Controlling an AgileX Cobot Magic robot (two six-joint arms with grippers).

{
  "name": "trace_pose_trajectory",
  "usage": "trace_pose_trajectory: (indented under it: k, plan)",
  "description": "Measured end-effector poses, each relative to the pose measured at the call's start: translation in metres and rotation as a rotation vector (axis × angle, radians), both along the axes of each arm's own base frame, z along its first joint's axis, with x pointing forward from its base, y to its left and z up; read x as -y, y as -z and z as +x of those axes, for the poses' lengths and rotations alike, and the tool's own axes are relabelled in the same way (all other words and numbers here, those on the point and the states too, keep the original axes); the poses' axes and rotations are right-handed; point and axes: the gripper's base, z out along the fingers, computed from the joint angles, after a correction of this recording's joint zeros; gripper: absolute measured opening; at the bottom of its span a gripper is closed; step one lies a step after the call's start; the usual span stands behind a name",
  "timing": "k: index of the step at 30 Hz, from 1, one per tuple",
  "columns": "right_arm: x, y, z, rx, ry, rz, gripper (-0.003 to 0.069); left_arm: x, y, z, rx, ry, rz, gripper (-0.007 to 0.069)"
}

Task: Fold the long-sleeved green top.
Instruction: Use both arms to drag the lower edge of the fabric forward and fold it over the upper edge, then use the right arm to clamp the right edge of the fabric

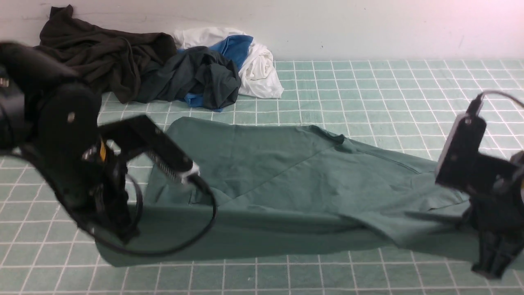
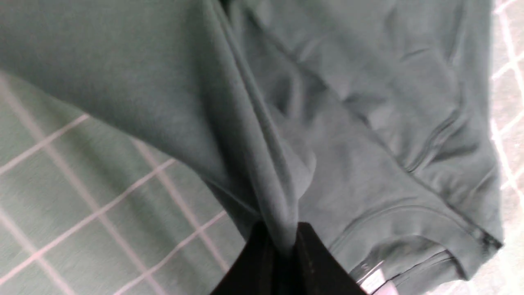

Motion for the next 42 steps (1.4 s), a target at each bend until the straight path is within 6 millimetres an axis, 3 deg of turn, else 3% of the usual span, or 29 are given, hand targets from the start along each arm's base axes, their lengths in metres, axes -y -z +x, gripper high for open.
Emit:
trace_pose_trajectory:
  k: [1,3,6,8,10,11,12,13,16,17,21,24,25,26,29,30,34,36,42]
  plan:
    - [0.001,-0.001,0.005,0.002,0.010,0.005,0.0017,0.001,-0.005,0.004,0.014,0.002,-0.004,0.0020]
    - [0.004,-0.009,0.036,0.014,0.062,0.025,0.0017,0.003,-0.016,0.038,0.053,-0.001,0.000,0.0020]
    - [0.007,-0.010,0.074,0.031,0.105,0.035,0.0017,0.010,-0.014,0.078,0.076,0.003,0.019,0.0020]
    - [0.009,-0.009,0.087,0.041,0.116,0.038,0.0017,0.012,-0.015,0.092,0.094,-0.002,0.020,0.0020]
    - [0.012,-0.002,0.122,0.065,0.144,0.046,0.0017,0.017,0.000,0.126,0.094,-0.014,0.028,0.0020]
    - [0.013,-0.001,0.125,0.066,0.146,0.047,0.0017,0.018,-0.002,0.129,0.104,-0.014,0.026,0.0020]
    - [0.016,0.008,0.142,0.064,0.163,0.050,0.0017,0.021,0.011,0.147,0.099,-0.019,0.030,0.0020]
    - [0.015,0.006,0.143,0.073,0.162,0.052,0.0017,0.021,0.008,0.148,0.107,-0.020,0.027,0.0020]
    - [0.021,0.027,0.181,0.072,0.221,0.078,0.0033,0.025,0.039,0.189,0.142,-0.027,0.018,0.0021]
    - [0.021,0.028,0.183,0.074,0.225,0.081,0.0036,0.025,0.040,0.191,0.146,-0.027,0.017,0.0021]
    - [0.025,0.056,0.216,0.080,0.279,0.105,0.0132,0.026,0.066,0.228,0.255,-0.020,0.012,0.0032]
    - [0.027,0.060,0.227,0.092,0.320,0.125,0.0208,0.024,0.078,0.240,0.305,-0.028,0.011,0.0052]
    - [0.027,0.060,0.233,0.104,0.373,0.157,0.0280,0.022,0.082,0.247,0.340,-0.040,0.001,0.0085]
    - [0.027,0.060,0.233,0.106,0.380,0.161,0.0295,0.022,0.082,0.249,0.349,-0.041,-0.002,0.0090]
    - [0.029,0.049,0.235,0.119,0.470,0.200,0.0395,0.013,0.081,0.256,0.403,-0.106,-0.035,0.0193]
    - [0.029,0.047,0.235,0.121,0.473,0.199,0.0399,0.012,0.081,0.256,0.406,-0.110,-0.037,0.0200]
    - [0.035,0.034,0.225,0.093,0.561,0.180,0.0433,0.004,0.068,0.251,0.405,-0.226,-0.061,0.0340]
    - [0.039,0.022,0.217,0.075,0.618,0.189,0.0435,0.001,0.055,0.241,0.359,-0.289,-0.050,0.0383]
    - [0.037,0.005,0.192,0.020,0.673,0.270,0.0437,0.008,0.047,0.213,0.141,-0.361,-0.058,0.0376]
